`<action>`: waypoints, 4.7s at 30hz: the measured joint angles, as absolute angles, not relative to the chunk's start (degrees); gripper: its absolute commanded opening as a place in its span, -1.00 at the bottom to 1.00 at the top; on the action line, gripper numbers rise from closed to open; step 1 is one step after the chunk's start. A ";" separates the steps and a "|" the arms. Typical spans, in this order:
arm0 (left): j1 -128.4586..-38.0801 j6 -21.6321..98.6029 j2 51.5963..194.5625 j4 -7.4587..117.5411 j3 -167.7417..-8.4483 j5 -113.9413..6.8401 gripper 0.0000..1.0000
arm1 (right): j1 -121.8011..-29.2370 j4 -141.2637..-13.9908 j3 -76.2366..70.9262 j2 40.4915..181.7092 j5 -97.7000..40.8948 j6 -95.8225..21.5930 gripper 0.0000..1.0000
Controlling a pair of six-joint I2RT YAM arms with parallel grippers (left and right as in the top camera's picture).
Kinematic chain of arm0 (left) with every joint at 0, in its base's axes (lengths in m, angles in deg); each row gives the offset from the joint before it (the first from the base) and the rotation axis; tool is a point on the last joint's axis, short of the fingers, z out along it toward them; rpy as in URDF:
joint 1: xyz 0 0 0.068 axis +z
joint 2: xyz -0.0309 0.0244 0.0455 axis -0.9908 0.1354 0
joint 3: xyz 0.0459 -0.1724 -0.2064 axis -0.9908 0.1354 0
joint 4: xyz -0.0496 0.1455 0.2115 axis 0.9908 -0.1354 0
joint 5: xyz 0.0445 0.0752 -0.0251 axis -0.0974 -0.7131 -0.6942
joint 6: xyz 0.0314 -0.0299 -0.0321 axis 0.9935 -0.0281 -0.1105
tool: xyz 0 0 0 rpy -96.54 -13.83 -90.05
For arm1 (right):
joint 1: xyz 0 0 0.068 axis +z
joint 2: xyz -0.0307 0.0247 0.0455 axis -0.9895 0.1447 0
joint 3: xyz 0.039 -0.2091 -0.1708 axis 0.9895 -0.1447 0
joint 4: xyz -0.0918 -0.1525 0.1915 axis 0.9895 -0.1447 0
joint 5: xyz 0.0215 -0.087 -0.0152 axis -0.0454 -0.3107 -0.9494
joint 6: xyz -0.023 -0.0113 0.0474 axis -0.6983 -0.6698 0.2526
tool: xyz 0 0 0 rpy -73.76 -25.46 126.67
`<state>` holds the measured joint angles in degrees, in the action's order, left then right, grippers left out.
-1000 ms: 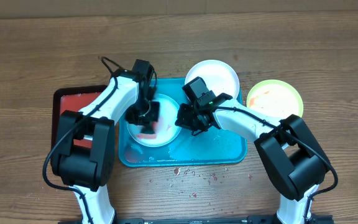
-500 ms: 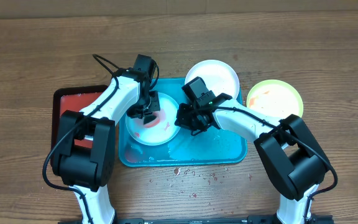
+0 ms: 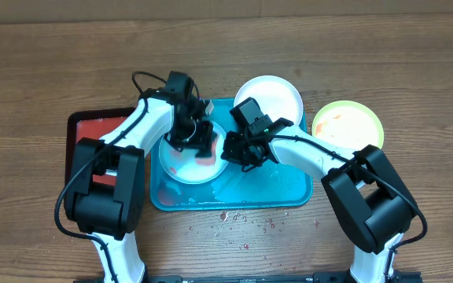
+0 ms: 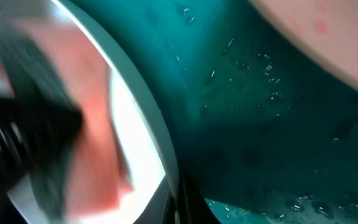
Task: Clean dirty plates on tray and stack at the side
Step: 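Scrub the light blue plate with the sponge while right gripper holds it, then lift the sponge back to the red water tray with left gripper, then tilt up the light blue plate and carry it right with right gripper, then set the light blue plate onto the yellow plate and release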
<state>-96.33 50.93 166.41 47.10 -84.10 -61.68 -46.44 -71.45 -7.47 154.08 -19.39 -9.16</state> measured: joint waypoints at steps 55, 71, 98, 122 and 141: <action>-86.93 45.58 166.37 -7.44 -142.93 -81.05 -0.92 | -37.80 -100.24 8.15 149.21 -45.94 -15.83 -0.93; -80.77 49.67 143.42 -4.70 -121.56 -77.90 -0.91 | -17.26 -108.59 14.60 147.31 -101.44 -17.18 -0.93; -71.94 47.87 139.02 14.27 -93.67 -75.93 -0.91 | -12.91 -108.54 14.60 147.31 -108.69 -16.00 -0.92; -71.94 47.59 139.02 14.31 -93.67 -75.95 -0.91 | -76.71 -114.10 14.49 140.90 -28.44 -22.75 -0.92; -71.94 46.56 139.02 14.29 -93.65 -75.93 -0.91 | -99.55 -100.89 -8.39 140.66 -30.71 -26.40 -0.71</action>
<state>-71.94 46.56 139.02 14.29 -93.65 -75.93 -99.55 -100.89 -8.39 140.66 -30.71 -26.40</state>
